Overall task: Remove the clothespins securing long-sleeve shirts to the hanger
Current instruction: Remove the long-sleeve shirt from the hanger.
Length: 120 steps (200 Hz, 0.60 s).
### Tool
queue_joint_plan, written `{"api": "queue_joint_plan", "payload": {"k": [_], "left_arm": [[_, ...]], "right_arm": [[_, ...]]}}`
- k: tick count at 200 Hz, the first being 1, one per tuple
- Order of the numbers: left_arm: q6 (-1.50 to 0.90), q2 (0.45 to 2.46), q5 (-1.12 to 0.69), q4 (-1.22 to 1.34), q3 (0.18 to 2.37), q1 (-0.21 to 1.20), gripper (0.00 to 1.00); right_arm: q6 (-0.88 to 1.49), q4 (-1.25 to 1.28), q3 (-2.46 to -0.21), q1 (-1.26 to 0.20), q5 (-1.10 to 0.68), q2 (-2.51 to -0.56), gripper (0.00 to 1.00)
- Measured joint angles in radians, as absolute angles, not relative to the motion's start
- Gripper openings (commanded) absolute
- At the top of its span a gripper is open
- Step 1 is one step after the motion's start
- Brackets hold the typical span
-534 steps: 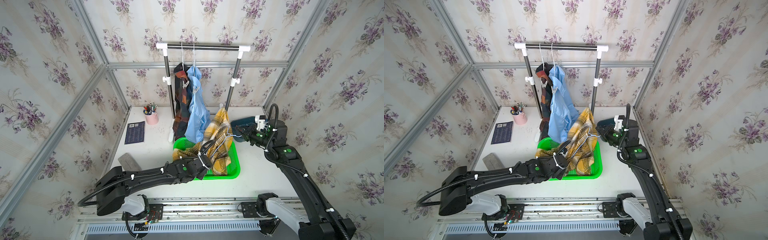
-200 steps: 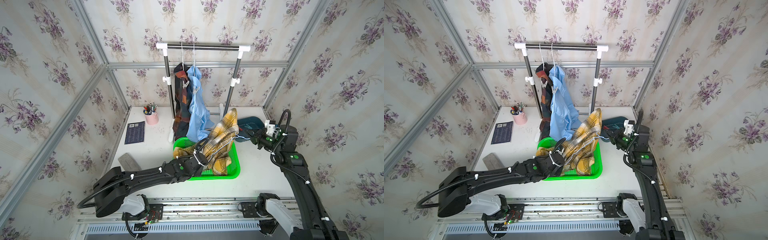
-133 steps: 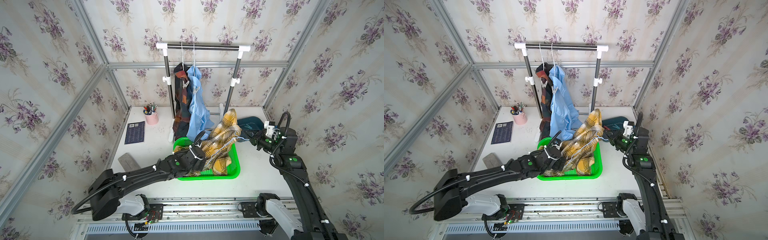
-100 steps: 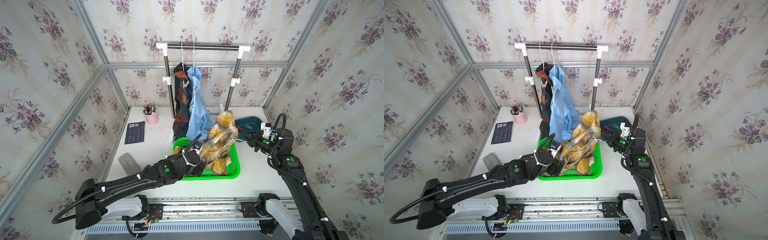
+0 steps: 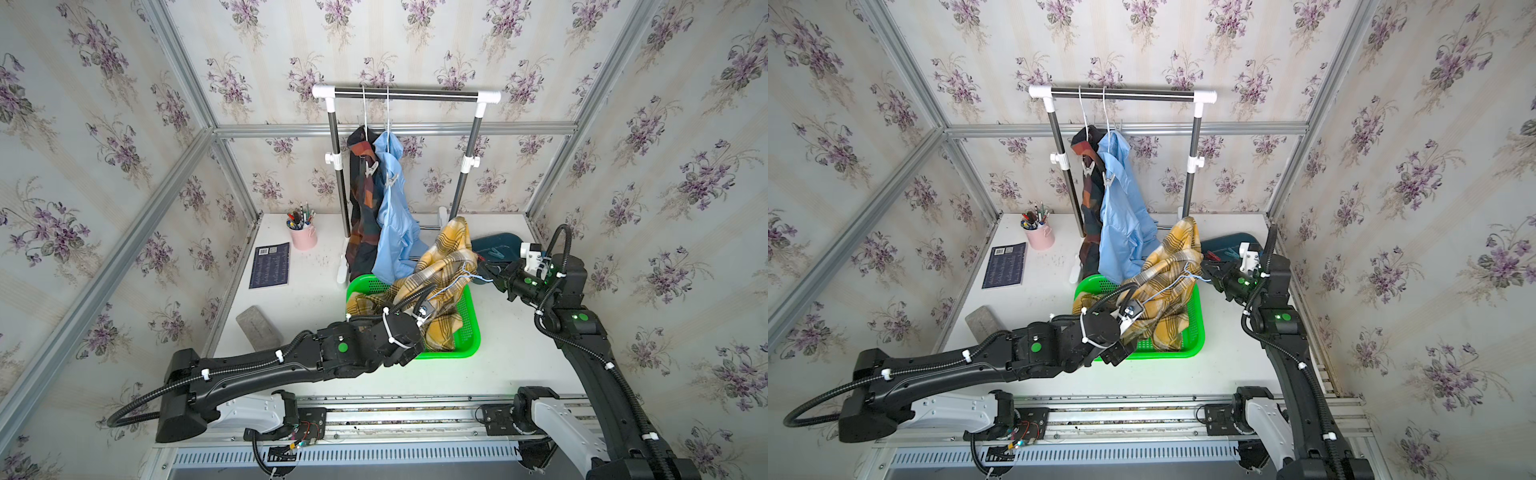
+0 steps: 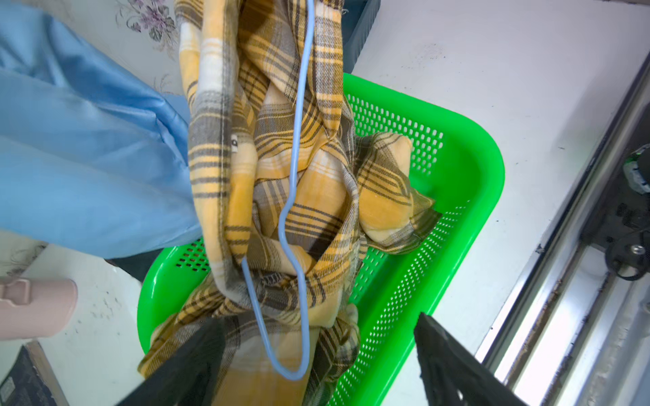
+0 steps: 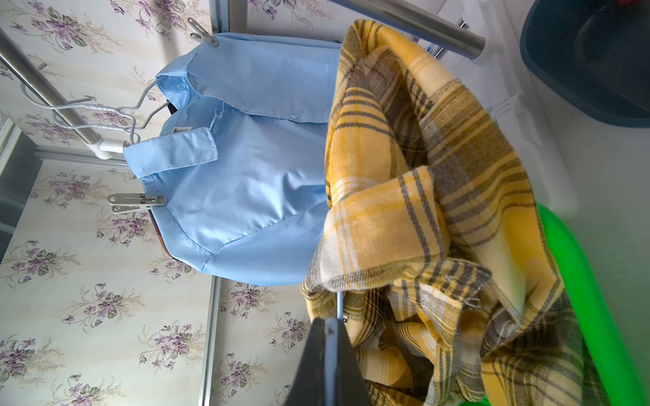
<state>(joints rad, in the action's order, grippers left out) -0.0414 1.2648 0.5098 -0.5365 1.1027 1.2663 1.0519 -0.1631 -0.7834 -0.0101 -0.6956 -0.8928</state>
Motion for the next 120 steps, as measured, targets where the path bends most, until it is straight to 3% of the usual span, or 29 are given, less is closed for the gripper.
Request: {"api": "queue_joint_plan", "payload": {"k": [24,70,120], "left_arm": [[-0.004,1.335,0.599,-0.529,1.140,1.271,0.69],[0.028,1.450,0.749,-0.526,1.194,1.271,0.56],[0.051,1.522,0.804,-0.536,1.207,1.271,0.19]], "right_arm": [[1.055,-0.163,-0.783,-0.011,-0.696,-0.892,0.00],[1.068,-0.160,-0.776,-0.012,-0.696,-0.891,0.00],[1.081,-0.155,-0.776,-0.012,-0.699,-0.891,0.00]]}}
